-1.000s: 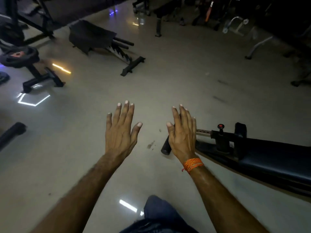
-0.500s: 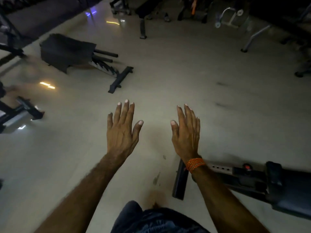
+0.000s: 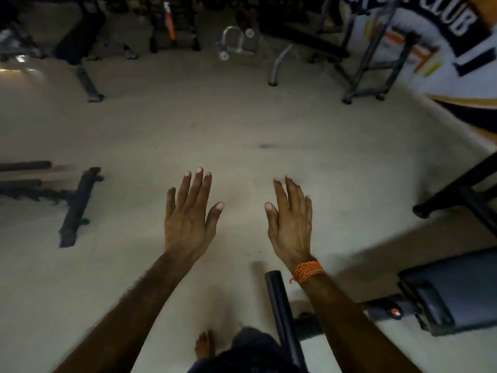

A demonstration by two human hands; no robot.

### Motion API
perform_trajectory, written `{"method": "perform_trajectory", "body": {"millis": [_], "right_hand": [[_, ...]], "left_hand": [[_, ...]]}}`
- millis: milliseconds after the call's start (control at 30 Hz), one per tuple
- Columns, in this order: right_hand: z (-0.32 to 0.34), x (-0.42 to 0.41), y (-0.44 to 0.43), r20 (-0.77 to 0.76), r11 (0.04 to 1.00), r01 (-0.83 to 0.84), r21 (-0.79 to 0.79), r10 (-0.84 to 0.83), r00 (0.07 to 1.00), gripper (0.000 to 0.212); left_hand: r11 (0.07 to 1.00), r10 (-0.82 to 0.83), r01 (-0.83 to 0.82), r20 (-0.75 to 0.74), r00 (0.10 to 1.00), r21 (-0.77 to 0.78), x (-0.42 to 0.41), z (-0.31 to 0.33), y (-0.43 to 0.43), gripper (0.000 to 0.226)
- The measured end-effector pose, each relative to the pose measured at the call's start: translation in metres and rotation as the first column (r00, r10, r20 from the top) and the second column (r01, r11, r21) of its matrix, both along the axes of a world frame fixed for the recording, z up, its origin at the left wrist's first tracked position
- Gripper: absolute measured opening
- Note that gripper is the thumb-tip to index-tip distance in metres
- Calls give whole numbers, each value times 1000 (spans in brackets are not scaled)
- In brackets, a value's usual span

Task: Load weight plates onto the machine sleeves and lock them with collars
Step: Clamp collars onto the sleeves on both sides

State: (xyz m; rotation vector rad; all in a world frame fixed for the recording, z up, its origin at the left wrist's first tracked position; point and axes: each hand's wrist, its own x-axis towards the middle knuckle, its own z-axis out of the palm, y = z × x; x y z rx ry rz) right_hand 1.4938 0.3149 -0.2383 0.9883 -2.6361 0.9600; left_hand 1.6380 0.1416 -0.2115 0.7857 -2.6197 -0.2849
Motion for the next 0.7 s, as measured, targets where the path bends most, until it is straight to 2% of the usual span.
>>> {"method": "perform_trajectory", "body": {"millis": [200, 467, 700], "right_hand": [[9, -108, -67, -5, 976, 219, -12, -219, 976, 57], [-2, -296, -154, -2, 939, 339, -54, -340, 941, 54], [24, -453, -172, -43, 888, 454, -65, -457, 888, 57]], "left_hand": [[980, -200, 200, 13, 980, -8, -147, 11, -89, 69], [951, -308, 307, -6, 952, -25, -354, 15, -176, 70], [888, -459, 459, -37, 888, 9, -549, 25, -203, 68]]}}
